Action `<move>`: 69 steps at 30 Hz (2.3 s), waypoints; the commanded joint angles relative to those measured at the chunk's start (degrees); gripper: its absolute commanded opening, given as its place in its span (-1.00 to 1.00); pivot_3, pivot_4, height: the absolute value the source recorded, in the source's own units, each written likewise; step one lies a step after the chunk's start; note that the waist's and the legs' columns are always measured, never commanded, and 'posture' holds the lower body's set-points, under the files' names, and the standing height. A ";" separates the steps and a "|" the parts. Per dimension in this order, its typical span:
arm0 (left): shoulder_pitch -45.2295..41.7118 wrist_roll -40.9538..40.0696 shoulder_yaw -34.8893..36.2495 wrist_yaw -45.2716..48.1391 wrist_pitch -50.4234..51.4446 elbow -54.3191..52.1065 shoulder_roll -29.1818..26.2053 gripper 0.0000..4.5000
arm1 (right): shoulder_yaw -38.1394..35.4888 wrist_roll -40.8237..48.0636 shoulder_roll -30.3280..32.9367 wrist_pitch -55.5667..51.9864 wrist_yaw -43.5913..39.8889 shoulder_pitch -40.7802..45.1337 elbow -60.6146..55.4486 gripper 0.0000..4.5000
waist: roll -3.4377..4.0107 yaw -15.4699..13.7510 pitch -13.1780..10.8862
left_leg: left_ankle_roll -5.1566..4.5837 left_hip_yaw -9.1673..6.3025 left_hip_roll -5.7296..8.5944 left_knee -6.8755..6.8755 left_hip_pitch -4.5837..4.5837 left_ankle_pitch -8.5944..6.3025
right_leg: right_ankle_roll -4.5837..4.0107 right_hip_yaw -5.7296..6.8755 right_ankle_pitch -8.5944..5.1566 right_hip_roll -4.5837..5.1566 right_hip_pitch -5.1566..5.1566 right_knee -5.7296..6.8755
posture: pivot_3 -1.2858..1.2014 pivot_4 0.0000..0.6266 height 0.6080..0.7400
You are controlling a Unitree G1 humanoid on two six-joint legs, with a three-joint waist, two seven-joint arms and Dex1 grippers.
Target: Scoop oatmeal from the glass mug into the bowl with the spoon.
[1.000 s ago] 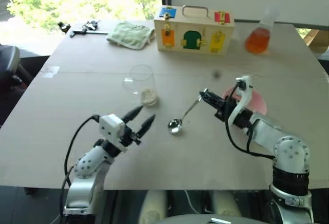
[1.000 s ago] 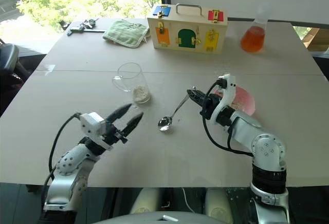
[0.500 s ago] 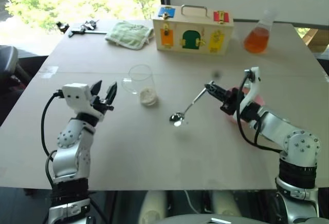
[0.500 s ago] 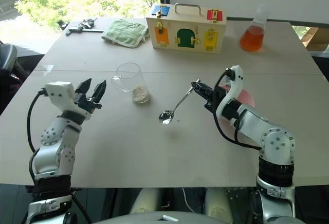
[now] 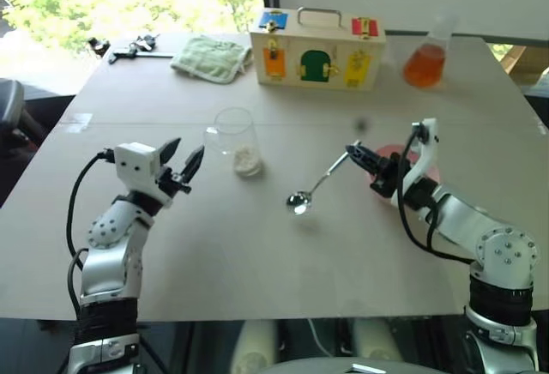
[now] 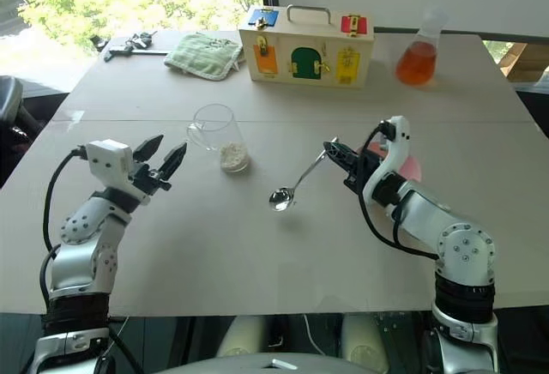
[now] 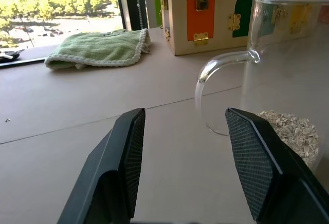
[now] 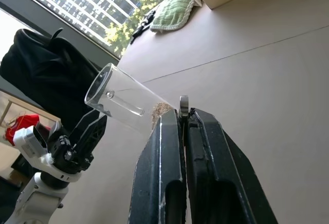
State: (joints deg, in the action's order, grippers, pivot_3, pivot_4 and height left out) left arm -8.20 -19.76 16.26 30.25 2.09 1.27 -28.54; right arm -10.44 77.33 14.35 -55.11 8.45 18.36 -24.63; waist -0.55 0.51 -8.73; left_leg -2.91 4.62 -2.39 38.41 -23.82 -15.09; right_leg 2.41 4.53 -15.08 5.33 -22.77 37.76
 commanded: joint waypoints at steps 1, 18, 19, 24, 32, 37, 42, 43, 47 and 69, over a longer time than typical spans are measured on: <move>-1.82 0.93 -1.52 0.26 -0.18 -1.00 0.26 0.15 | 0.33 2.49 0.31 1.49 0.11 0.40 -2.77 -1.00 | 0.00 -0.11 0.00 | 0.00 0.00 0.01 0.00 0.00 0.00 | 0.00 0.00 0.00 0.01 0.00 0.00 | 0.03 -0.52 1.00; -17.65 3.47 -3.47 3.61 -6.12 21.76 0.51 0.05 | 1.08 2.10 1.54 4.69 1.17 0.15 -3.84 -1.00 | -0.06 0.12 -0.02 | 0.01 0.03 0.03 0.01 -0.01 0.01 | 0.00 -0.04 0.00 -0.04 -0.01 -0.02 | 0.03 -0.52 1.00; -18.30 3.24 -3.47 4.09 -6.20 22.54 0.64 -0.07 | 1.00 2.30 1.78 4.76 1.16 0.41 -3.90 -1.00 | -0.06 0.12 -0.01 | 0.01 0.03 0.03 0.01 -0.02 0.01 | 0.01 -0.04 0.00 -0.04 -0.01 -0.02 | 0.03 -0.52 1.00; -19.70 3.63 -3.97 5.62 -7.36 24.19 1.10 -0.95 | -1.59 3.09 5.48 5.46 0.98 5.10 -2.70 -1.00 | -0.07 0.14 -0.02 | 0.01 0.05 0.03 0.01 -0.02 0.01 | 0.01 -0.04 0.00 -0.03 -0.01 -0.02 | 0.03 -0.52 1.00; -19.53 4.10 -6.38 6.20 -5.68 21.27 2.47 -0.98 | -2.29 0.05 11.27 6.46 -0.62 23.01 2.89 -1.00 | -0.06 0.17 -0.03 | 0.03 0.09 0.01 0.02 0.03 0.02 | 0.01 -0.08 0.00 -0.07 -0.03 0.06 | 0.03 -0.52 1.00; -19.52 5.20 -9.57 5.57 -2.18 16.38 4.09 -0.98 | 1.95 -5.46 10.99 6.55 -5.08 31.35 4.83 -1.00 | -0.07 -0.23 -0.03 | 0.02 0.13 0.05 0.03 -0.05 0.02 | 0.02 -0.06 0.00 0.03 -0.02 -0.04 | 0.03 -0.52 1.00; -20.81 5.82 -11.34 4.94 1.41 13.55 4.84 -0.98 | 6.16 -9.37 9.70 5.62 -10.87 35.47 5.93 -1.00 | -0.07 -0.22 -0.03 | 0.02 0.14 0.05 0.02 -0.06 0.02 | 0.03 -0.05 -0.01 0.03 -0.03 -0.06 | 0.03 -0.52 1.00; -21.16 6.22 -11.73 4.84 1.61 13.46 4.86 -0.98 | 7.05 -10.34 9.54 5.62 -12.10 35.45 5.93 -1.00 | -0.08 -0.24 -0.03 | 0.02 0.13 0.04 0.02 -0.06 0.02 | 0.03 -0.04 -0.01 0.03 -0.03 -0.05 | 0.03 -0.52 1.00; -21.93 6.65 -12.41 4.97 2.26 13.43 5.07 -0.98 | 12.92 -20.68 11.84 7.81 -18.55 33.91 6.07 -1.00 | -0.08 -0.23 -0.03 | 0.02 0.13 0.05 0.03 -0.06 0.02 | 0.03 -0.03 -0.01 0.03 -0.03 -0.04 | 0.03 -0.52 1.00; -26.86 12.50 -20.79 11.03 10.12 8.27 1.35 -0.98 | 18.03 -34.78 1.89 5.47 -27.64 24.91 5.54 -1.00 | -0.08 -0.04 -0.04 | 0.06 0.12 0.07 0.05 -0.05 0.04 | 0.05 -0.02 -0.02 -0.03 -0.03 -0.03 | 0.03 -0.52 1.00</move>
State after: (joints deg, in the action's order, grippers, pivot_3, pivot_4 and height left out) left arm -34.69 -8.28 -3.10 40.17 13.13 10.71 -26.74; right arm 10.40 39.24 17.19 -48.09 -19.43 42.84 -16.92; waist -0.63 0.47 -8.77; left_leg -2.85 4.74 -2.33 38.45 -23.87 -15.04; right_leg 2.46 4.50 -15.10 5.31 -22.80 37.74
